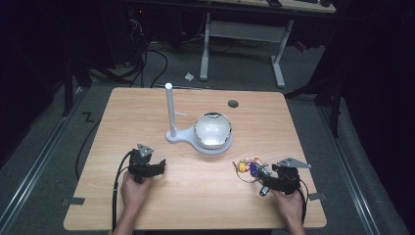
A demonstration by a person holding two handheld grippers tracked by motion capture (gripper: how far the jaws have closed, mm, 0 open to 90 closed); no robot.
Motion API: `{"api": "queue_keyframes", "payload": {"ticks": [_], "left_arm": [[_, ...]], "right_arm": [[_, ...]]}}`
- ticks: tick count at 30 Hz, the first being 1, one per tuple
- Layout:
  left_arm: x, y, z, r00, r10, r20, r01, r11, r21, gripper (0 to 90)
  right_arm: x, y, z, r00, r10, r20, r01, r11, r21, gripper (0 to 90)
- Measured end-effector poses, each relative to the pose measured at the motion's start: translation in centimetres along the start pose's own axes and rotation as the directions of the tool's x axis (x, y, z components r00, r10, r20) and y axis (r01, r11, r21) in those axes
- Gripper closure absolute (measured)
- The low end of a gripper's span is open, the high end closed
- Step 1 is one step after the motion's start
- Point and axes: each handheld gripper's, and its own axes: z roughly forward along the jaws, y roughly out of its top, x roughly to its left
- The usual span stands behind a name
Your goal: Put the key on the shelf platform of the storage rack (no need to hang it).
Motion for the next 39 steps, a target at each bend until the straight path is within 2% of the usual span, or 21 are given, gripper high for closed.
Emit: {"api": "queue_keyframes", "payload": {"ticks": [4, 8, 9, 12, 14, 21, 24, 29, 30, 35, 39], "left_arm": [[0.0, 0.0, 0.0, 1.0000, 0.001, 0.000, -0.001, 1.0000, 0.000, 22.2], [0.0, 0.0, 0.0, 1.0000, 0.000, 0.000, 0.000, 1.0000, 0.000, 22.2], [0.0, 0.0, 0.0, 1.0000, -0.003, 0.000, 0.003, 1.0000, -0.001, 22.2], [0.0, 0.0, 0.0, 1.0000, 0.001, 0.000, -0.001, 1.0000, 0.000, 22.2], [0.0, 0.0, 0.0, 1.0000, 0.000, 0.000, 0.000, 1.0000, 0.000, 22.2], [0.0, 0.0, 0.0, 1.0000, 0.000, 0.000, 0.000, 1.0000, 0.000, 22.2], [0.0, 0.0, 0.0, 1.0000, -0.002, 0.000, 0.002, 1.0000, -0.001, 22.2], [0.0, 0.0, 0.0, 1.0000, 0.000, 0.000, 0.000, 1.0000, 0.000, 22.2], [0.0, 0.0, 0.0, 1.0000, 0.000, -0.001, 0.000, 1.0000, 0.000, 22.2], [0.0, 0.0, 0.0, 1.0000, 0.000, 0.000, 0.000, 1.0000, 0.000, 22.2], [0.0, 0.0, 0.0, 1.0000, 0.000, 0.000, 0.000, 1.0000, 0.000, 22.2]], "right_arm": [[-0.2, -0.4, 0.2, 1.0000, 0.003, -0.007, -0.002, 1.000, 0.018, 30.2], [-0.2, -0.7, 0.7, 0.9999, -0.011, -0.005, 0.011, 0.998, 0.064, 29.8], [-0.2, -0.8, 1.0, 0.9998, -0.017, -0.005, 0.017, 0.996, 0.083, 29.4], [0.2, -1.0, 1.3, 0.9980, -0.060, 0.020, 0.058, 0.995, 0.085, 30.0], [0.4, -1.0, 1.4, 0.9959, -0.082, 0.038, 0.079, 0.993, 0.089, 33.4], [0.8, -0.9, 1.4, 0.9925, -0.122, 0.008, 0.121, 0.989, 0.079, 56.0], [1.0, -0.8, 1.4, 0.9917, -0.129, 0.005, 0.128, 0.988, 0.081, 61.4], [1.1, -0.7, 1.4, 0.9890, -0.148, -0.002, 0.148, 0.986, 0.080, 65.4], [1.1, -0.7, 1.4, 0.9884, -0.152, -0.007, 0.152, 0.985, 0.079, 70.4], [1.1, -0.8, 1.4, 0.9895, -0.143, -0.023, 0.144, 0.987, 0.076, 70.7], [1.3, -0.8, 1.4, 0.9855, -0.169, -0.017, 0.170, 0.983, 0.072, 70.9]]}}
